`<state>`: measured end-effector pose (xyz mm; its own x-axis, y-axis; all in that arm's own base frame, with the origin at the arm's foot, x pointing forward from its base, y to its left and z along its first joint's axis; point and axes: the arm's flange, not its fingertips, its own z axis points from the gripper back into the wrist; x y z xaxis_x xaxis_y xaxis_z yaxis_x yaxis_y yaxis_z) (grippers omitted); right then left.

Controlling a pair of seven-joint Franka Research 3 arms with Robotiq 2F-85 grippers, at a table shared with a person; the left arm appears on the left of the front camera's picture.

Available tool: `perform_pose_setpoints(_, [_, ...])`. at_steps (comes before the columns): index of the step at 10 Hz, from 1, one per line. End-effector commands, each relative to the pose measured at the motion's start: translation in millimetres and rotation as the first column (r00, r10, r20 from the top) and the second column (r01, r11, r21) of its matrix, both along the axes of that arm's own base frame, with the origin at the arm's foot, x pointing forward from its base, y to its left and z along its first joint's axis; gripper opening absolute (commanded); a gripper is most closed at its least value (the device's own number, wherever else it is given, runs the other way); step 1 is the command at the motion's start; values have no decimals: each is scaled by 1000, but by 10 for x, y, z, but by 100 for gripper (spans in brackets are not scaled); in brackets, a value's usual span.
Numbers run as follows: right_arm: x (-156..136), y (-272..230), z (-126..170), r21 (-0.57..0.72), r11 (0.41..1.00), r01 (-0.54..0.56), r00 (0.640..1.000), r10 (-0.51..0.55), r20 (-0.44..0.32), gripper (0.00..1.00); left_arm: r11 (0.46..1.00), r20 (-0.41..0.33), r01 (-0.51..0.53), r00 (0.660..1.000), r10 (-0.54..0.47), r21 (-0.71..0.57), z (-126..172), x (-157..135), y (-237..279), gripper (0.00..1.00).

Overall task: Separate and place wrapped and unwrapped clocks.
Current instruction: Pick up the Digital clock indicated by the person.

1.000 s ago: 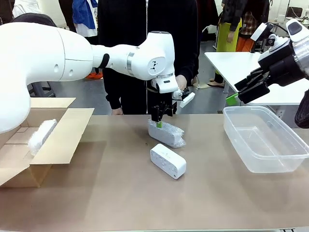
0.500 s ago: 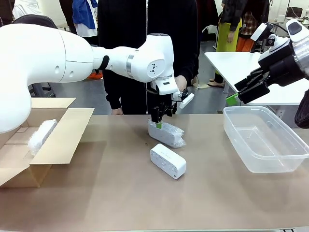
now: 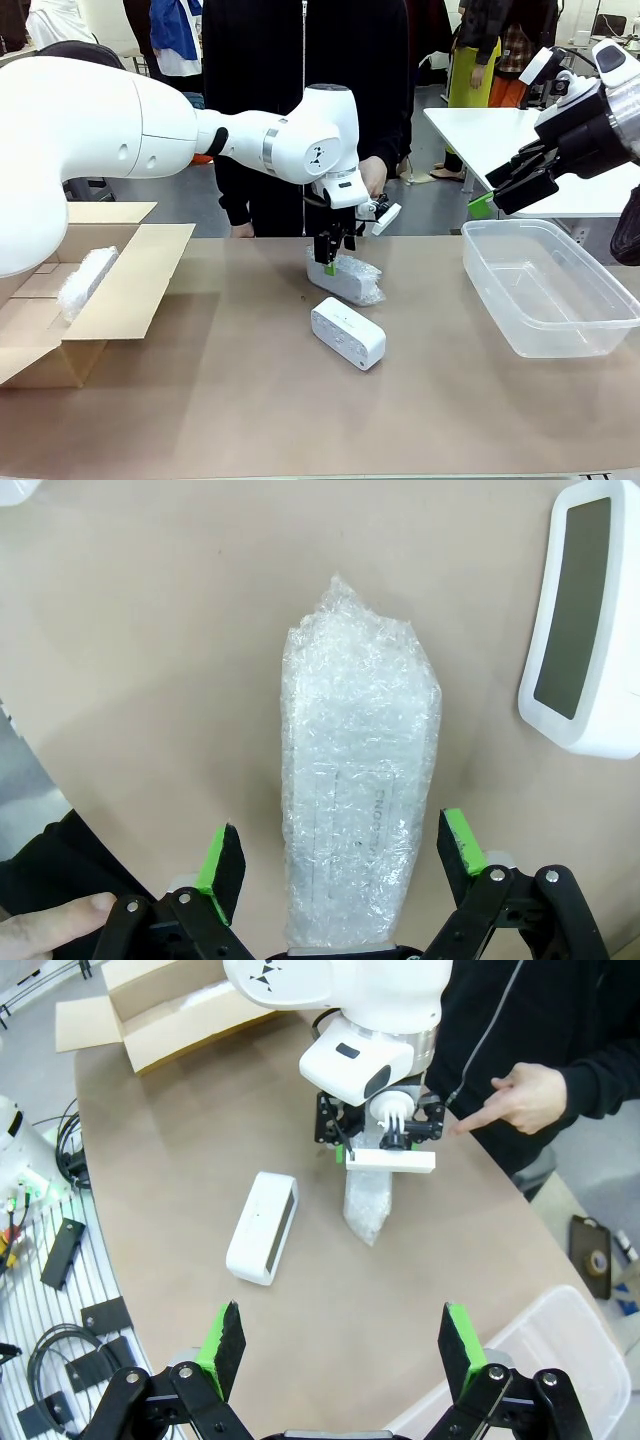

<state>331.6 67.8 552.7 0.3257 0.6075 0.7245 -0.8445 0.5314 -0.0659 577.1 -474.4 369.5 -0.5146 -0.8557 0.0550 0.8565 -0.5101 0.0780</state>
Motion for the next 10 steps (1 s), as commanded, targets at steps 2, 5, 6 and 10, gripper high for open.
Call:
perform_pose_setpoints(2, [11, -6, -18, 11, 1000, -13, 1000, 13, -7, 100, 1000, 10, -6, 1000, 6, -14, -125, 39, 23, 100])
perform_pose_setpoints(5, [11, -6, -18, 11, 1000, -13, 1000, 13, -7, 100, 999, 4, 14, 1000, -13, -29, -220, 116, 26, 100])
perform_pose_setpoints(6, [11, -6, -18, 11, 1000, -13, 1000, 13, -7, 100, 1000, 0, 10, 1000, -10, -20, -237, 140, 23, 100])
perform_pose_setpoints(10, [11, -6, -18, 11, 1000, -13, 1000, 13, -7, 100, 1000, -17, 15, 1000, -15, -20, -197, 140, 37, 81])
